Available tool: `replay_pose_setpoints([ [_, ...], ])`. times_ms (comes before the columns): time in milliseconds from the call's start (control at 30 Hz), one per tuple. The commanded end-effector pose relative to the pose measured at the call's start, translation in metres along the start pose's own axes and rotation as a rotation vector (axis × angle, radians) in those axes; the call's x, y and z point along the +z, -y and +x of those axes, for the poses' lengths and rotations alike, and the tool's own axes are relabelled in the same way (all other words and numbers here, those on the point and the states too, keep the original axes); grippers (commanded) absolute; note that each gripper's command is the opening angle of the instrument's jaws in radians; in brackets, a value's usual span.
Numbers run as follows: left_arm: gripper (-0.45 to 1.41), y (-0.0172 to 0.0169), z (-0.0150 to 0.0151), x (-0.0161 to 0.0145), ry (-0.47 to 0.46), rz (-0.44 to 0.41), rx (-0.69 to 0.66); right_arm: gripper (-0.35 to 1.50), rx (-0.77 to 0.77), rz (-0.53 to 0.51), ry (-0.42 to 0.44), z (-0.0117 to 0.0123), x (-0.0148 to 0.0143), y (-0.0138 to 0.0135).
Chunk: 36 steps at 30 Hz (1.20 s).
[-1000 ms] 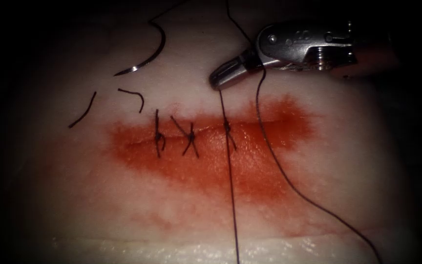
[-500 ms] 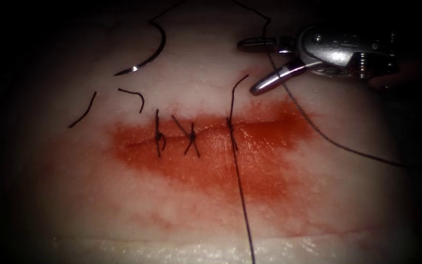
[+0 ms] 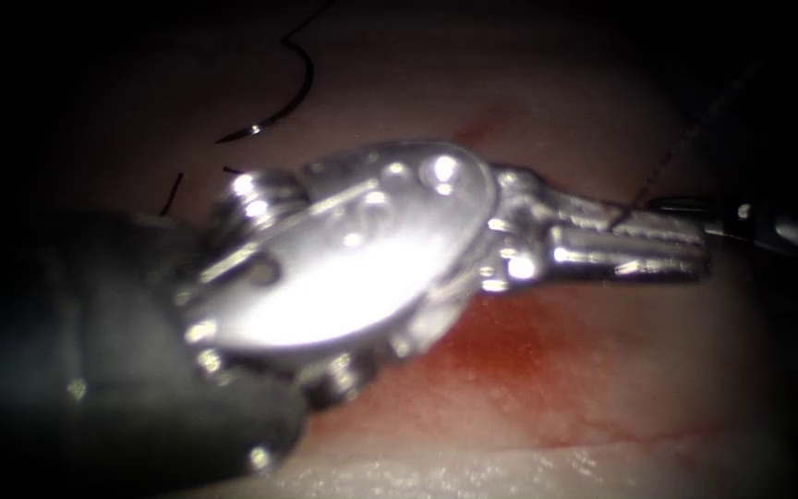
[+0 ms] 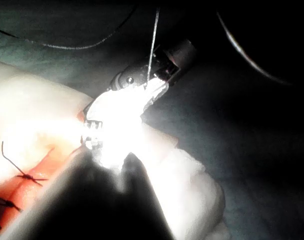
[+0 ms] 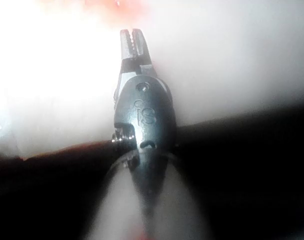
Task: Wound Closure
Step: Wrap right hand counter-clockwise once with suture
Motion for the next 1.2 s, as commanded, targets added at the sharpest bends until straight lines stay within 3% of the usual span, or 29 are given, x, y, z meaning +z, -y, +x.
replay_pose_setpoints([
  [33,-0.45,0.0009,-0.0005,0.0004,-0.002,-0.003,0.000,-0.35,0.005,0.001,-0.025,0.0000,0.0019,0.0014],
  [233,-0.45,0.0044,-0.0011,-0.0008,-0.014,-0.014,-0.006,-0.35,-0.043,0.013,-0.070,0.0015,0.0076,0.0041],
  [433,-0.45,0.0077,-0.0014,-0.0025,-0.019,-0.019,-0.044,-0.35,-0.058,-0.044,-0.066,0.0024,0.0129,0.0045],
  [600,-0.45,0.0099,-0.0017,-0.0035,-0.040,-0.014,-0.041,-0.35,-0.064,-0.005,-0.125,0.0024,0.0152,0.0055],
  [933,-0.45,0.0148,-0.0043,-0.0048,-0.068,0.004,-0.008,-0.35,-0.052,-0.013,-0.297,0.0027,0.0172,0.0078],
  [1200,-0.45,0.0168,-0.0093,-0.0068,-0.029,0.039,0.060,-0.35,-0.060,-0.092,-0.302,0.0022,0.0167,0.0082],
])
